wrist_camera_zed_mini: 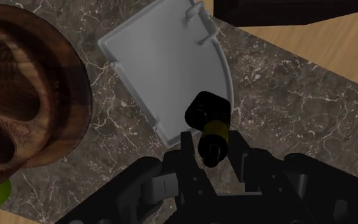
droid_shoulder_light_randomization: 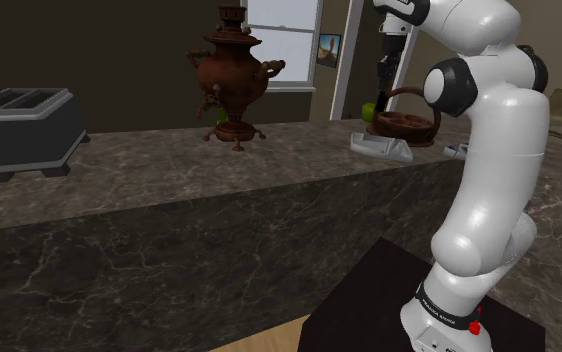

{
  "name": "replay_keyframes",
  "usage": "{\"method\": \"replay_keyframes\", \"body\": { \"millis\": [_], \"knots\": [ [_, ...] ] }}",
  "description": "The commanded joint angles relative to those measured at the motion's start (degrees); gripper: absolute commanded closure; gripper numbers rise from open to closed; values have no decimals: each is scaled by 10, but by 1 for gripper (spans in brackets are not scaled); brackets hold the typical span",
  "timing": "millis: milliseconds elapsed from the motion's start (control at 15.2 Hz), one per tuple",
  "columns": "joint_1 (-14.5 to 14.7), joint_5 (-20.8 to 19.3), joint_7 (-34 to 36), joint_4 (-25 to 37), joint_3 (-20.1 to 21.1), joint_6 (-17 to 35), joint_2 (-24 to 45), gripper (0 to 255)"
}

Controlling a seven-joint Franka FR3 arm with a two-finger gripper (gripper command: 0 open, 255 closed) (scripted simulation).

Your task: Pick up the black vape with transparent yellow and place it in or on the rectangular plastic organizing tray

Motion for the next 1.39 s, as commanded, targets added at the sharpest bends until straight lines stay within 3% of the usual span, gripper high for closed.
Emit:
{"method": "replay_keyframes", "body": {
  "millis": [0, 66, 594, 1320],
  "knots": [
    [-23, 7, -30, 18, -9, -10, 8, 255],
    [-41, 14, -50, 34, -16, -18, 17, 255],
    [-12, -15, -36, -113, -12, 75, -41, 255],
    [3, -34, -23, -251, -7, 176, -81, 255]
  ]
}}
